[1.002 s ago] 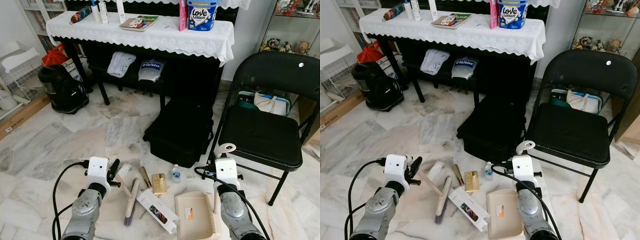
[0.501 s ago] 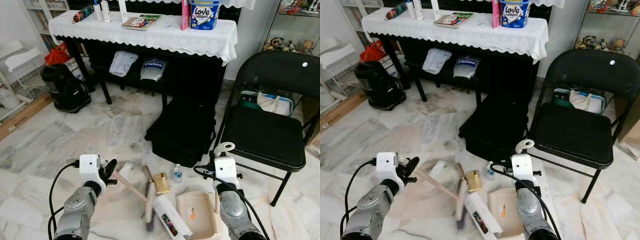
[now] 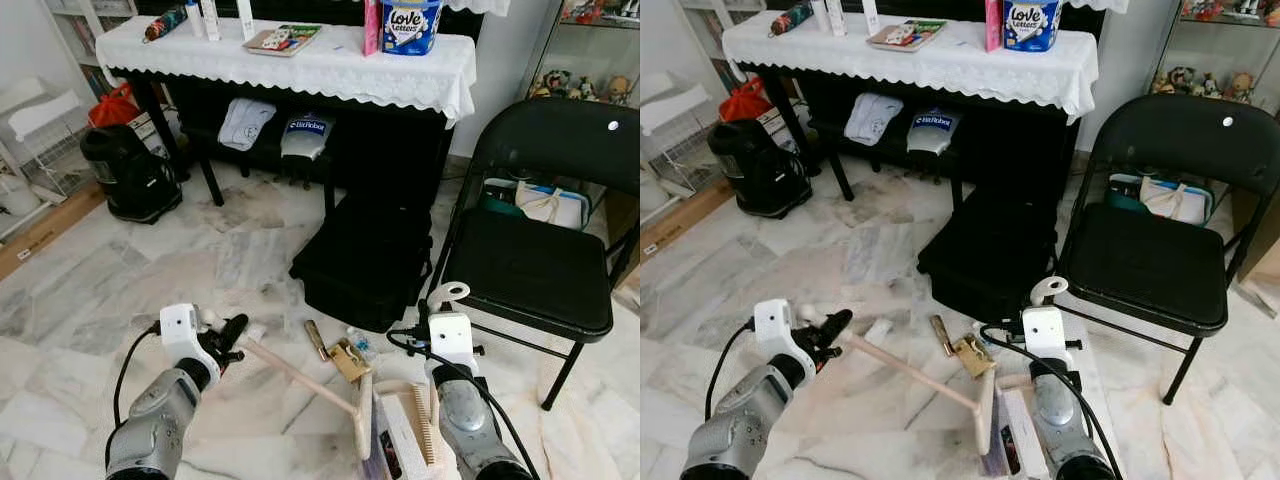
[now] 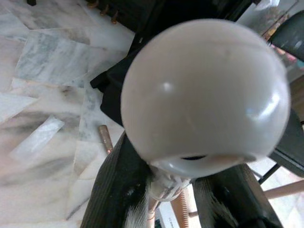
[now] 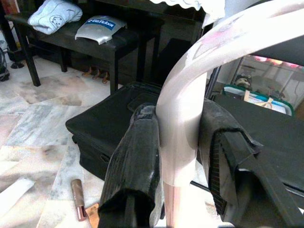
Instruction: Sweep floor
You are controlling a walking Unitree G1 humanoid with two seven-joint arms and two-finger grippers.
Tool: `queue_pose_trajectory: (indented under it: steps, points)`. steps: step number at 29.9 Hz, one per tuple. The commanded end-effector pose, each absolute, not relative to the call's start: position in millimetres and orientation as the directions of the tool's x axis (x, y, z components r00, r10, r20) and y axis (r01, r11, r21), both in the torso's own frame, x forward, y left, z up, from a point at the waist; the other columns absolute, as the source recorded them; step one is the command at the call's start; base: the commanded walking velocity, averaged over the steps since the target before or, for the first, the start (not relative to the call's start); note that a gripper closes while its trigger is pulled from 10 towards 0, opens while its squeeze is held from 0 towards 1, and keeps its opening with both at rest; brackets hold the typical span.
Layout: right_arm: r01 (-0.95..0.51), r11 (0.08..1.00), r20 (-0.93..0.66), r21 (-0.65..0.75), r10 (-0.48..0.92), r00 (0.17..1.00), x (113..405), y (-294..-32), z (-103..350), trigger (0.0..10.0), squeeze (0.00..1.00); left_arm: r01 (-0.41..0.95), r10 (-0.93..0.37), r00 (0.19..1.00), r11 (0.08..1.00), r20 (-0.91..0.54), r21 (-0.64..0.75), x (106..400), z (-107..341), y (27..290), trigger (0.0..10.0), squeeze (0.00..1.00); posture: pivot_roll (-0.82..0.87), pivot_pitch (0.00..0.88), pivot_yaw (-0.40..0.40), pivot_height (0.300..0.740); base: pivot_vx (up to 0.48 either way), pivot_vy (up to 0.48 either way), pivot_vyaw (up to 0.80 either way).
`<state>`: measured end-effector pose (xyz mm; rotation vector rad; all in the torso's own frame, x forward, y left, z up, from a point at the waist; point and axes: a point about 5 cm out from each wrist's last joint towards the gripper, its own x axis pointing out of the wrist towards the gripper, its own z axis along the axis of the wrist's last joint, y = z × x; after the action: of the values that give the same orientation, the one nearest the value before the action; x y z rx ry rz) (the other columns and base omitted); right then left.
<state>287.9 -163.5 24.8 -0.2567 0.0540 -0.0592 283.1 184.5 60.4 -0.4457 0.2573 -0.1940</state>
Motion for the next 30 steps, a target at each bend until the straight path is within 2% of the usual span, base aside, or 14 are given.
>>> queue_pose_trajectory:
  steps: [1, 4, 5, 6, 7, 10, 14, 22, 30]
  points:
    - [0.030, 0.968, -0.067, -0.251, -0.048, 0.997, 287.9, -157.4, 22.1, 10.0, 0.00, 0.148, -0.245, 0.959, 0.865, -0.145, -0.480, 287.1, 73.5, 185.8, 10.0, 0.00, 0.01, 0.039, 0.084, 0.740, 0.000, 0.000, 0.00]
    - [0.029, 0.968, -0.067, -0.248, -0.047, 0.997, 288.4, -157.0, 22.4, 10.0, 0.00, 0.141, -0.225, 0.965, 0.876, -0.132, -0.461, 288.6, 79.3, 188.6, 10.0, 0.00, 0.01, 0.038, 0.083, 0.740, 0.000, 0.000, 0.00]
    - [0.024, 0.972, -0.064, -0.234, -0.040, 0.997, 289.5, -155.3, 23.5, 10.0, 0.00, 0.151, -0.212, 0.970, 0.907, -0.117, -0.392, 290.7, 86.1, 190.4, 10.0, 0.00, 0.01, 0.038, 0.082, 0.740, 0.000, 0.000, 0.00]
    - [0.024, 0.972, -0.064, -0.234, -0.040, 0.997, 289.5, -155.3, 23.5, 10.0, 0.00, 0.151, -0.212, 0.970, 0.907, -0.117, -0.392, 290.7, 86.1, 190.4, 10.0, 0.00, 0.01, 0.038, 0.082, 0.740, 0.000, 0.000, 0.00]
    - [0.019, 0.976, -0.060, -0.216, -0.032, 0.998, 290.7, -153.4, 24.9, 10.0, 0.00, 0.153, -0.197, 0.975, 0.928, -0.099, -0.339, 292.6, 92.3, 191.6, 10.0, 0.00, 0.01, 0.037, 0.082, 0.740, 0.000, 0.000, 0.00]
    - [0.019, 0.992, -0.052, -0.122, -0.025, 0.998, 295.2, -149.4, 29.6, 10.0, 0.00, 0.122, -0.146, 0.988, 0.947, -0.058, -0.297, 296.8, 102.7, 197.6, 10.0, 0.00, 0.01, 0.034, 0.085, 0.740, 0.000, 0.000, 0.00]
    - [0.012, 0.999, -0.042, -0.052, -0.014, 0.999, 300.4, -146.7, 34.8, 10.0, 0.00, 0.086, -0.096, 0.995, 0.951, -0.019, -0.298, 299.0, 110.3, 205.3, 10.0, 0.00, 0.01, 0.032, 0.087, 0.740, 0.000, 0.000, 0.00]
    - [0.014, 1.000, -0.054, 0.022, -0.013, 0.998, 301.9, -146.6, 34.8, 10.0, 0.00, 0.080, -0.086, 0.996, 0.952, -0.008, -0.297, 298.7, 113.3, 207.0, 10.0, 0.00, 0.01, 0.028, 0.088, 0.740, 0.000, 0.000, 0.00]
    - [0.002, 0.998, -0.050, 0.066, 0.002, 0.999, 302.8, -146.5, 35.9, 10.0, 0.00, -0.059, 0.076, 0.995, 0.974, 0.068, -0.219, 300.6, 125.4, 226.4, 10.0, 0.00, 0.01, 0.028, 0.087, 0.740, 0.000, 0.000, 0.00]
